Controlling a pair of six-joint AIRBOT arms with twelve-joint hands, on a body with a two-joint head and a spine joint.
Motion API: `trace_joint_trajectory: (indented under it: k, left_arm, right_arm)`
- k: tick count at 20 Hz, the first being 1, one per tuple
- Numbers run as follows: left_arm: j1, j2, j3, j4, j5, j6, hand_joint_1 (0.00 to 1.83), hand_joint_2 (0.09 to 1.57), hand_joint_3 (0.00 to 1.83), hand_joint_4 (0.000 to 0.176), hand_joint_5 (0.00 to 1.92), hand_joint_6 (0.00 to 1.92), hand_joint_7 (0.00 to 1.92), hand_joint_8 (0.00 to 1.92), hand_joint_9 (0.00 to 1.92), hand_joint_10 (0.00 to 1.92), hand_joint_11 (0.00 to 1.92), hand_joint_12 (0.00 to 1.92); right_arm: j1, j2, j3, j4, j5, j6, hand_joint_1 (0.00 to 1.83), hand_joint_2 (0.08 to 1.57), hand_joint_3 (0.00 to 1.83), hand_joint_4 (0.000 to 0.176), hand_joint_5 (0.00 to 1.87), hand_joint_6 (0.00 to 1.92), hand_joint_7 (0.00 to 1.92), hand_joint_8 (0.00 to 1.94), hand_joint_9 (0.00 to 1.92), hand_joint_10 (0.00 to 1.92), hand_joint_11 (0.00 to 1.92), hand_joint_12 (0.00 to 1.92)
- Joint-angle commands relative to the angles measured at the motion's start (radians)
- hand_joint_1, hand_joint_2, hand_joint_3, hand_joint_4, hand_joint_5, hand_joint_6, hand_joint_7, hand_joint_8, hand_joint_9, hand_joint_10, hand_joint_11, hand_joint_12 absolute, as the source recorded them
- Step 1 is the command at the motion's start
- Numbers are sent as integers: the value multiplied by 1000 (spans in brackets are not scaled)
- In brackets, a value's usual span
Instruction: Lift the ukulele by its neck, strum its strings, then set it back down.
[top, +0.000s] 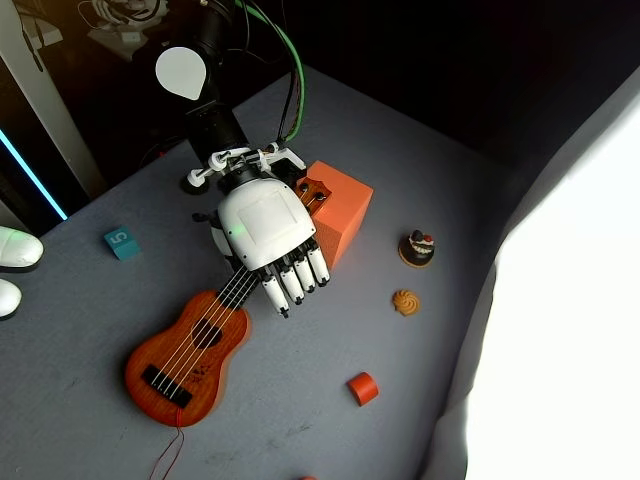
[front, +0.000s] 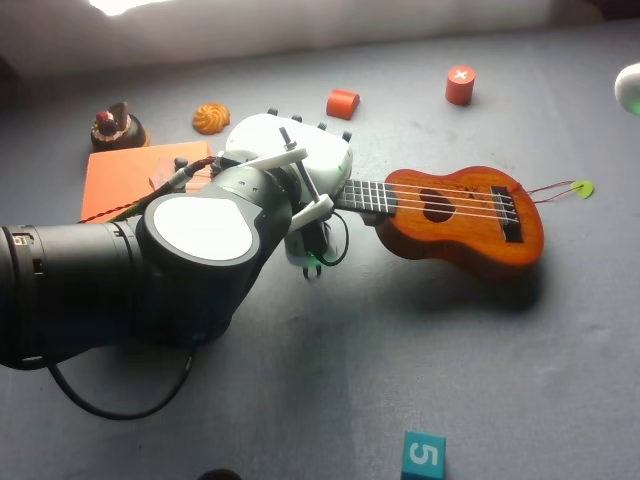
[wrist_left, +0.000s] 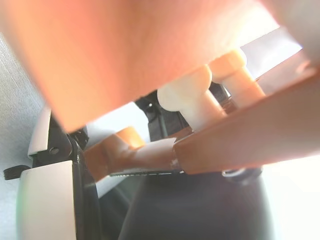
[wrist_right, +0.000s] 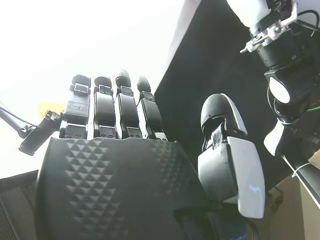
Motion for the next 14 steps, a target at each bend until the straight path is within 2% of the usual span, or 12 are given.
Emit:
trace_joint_trajectory:
  k: [1, 3, 4, 5, 6, 7, 8, 9, 10, 11, 12, 14]
  left_arm:
    - [-5, -2, 3, 57, 20, 6, 941, 1018, 0, 0, 673, 1710, 949, 1921, 1046, 1921, 1042, 1921]
    - [-8, -1, 3, 57, 14, 5, 1008, 993, 0, 0, 820, 1831, 1088, 1921, 1192, 1921, 1245, 1921]
    - [-10, -1, 3, 57, 8, 5, 1064, 1005, 0, 0, 971, 1891, 1273, 1921, 1364, 1921, 1438, 1921]
    - [-13, 0, 2, 57, 3, 5, 1093, 1075, 20, 0, 1039, 1782, 1459, 1921, 1540, 1921, 1612, 1921]
    - [-16, 2, 1, 55, -1, 5, 1123, 1109, 29, 0, 1135, 1807, 1523, 1921, 1614, 1921, 1689, 1921]
    - [-19, 3, 0, 51, -6, 5, 1140, 1105, 62, 0, 975, 1278, 1550, 1921, 1648, 1921, 1716, 1921]
    - [-22, 6, -2, 45, -12, 5, 1125, 986, 392, 0, 886, 1311, 1587, 1921, 1672, 1921, 1731, 1921]
    - [-27, 10, -4, 42, -15, 5, 1122, 870, 659, 0, 875, 1384, 1622, 1921, 1703, 1921, 1768, 1921]
    - [-31, 14, -7, 40, -18, 5, 1290, 997, 410, 0, 1242, 1814, 1632, 1921, 1718, 1921, 1788, 1921]
    - [-36, 18, -9, 37, -20, 5, 1397, 1093, 249, 23, 1435, 1900, 1635, 1921, 1729, 1921, 1800, 1921]
    - [-40, 22, -11, 32, -24, 5, 1476, 1149, 173, 5, 1541, 1917, 1618, 1921, 1731, 1921, 1803, 1921]
    - [-47, 28, -12, 26, -32, 5, 1546, 1176, 138, 12, 1441, 1921, 1590, 1921, 1717, 1921, 1780, 1921]
  right_arm:
    - [11, 5, 0, 3, 124, 2, 103, 1280, 1, 0, 110, 13, 99, 5, 42, 6, 0, 0]
    - [11, 5, 0, 3, 124, 2, 94, 1282, 2, 0, 99, 8, 90, 1, 40, 6, 0, 0]
    - [11, 5, 0, 3, 124, 2, 85, 1283, 2, 0, 95, 5, 76, 0, 28, 1, 0, 0]
    - [11, 5, 0, 3, 124, 2, 100, 1283, 2, 0, 100, 8, 88, 5, 34, 4, 0, 0]
    - [11, 5, 0, 3, 124, 2, 93, 1282, 1, 0, 105, 10, 92, 6, 36, 5, 0, 0]
    - [11, 5, 0, 3, 124, 2, 93, 1282, 1, 0, 102, 8, 90, 5, 40, 6, 0, 0]
    - [11, 5, 0, 3, 124, 2, 77, 1285, 2, 0, 83, 2, 91, 5, 40, 6, 0, 0]
    - [11, 5, 0, 3, 124, 2, 87, 1283, 1, 0, 85, 3, 96, 6, 45, 8, 0, 0]
    - [11, 5, 0, 3, 124, 2, 105, 1284, 1, 0, 83, 2, 90, 3, 46, 9, 0, 0]
    - [11, 5, 0, 3, 124, 2, 107, 1284, 1, 0, 94, 7, 89, 2, 46, 8, 0, 0]
    - [11, 5, 0, 3, 124, 2, 89, 1288, 3, 0, 102, 10, 96, 4, 52, 11, 0, 0]
    - [11, 5, 0, 3, 124, 2, 87, 1288, 2, 0, 103, 9, 115, 9, 65, 15, 0, 0]
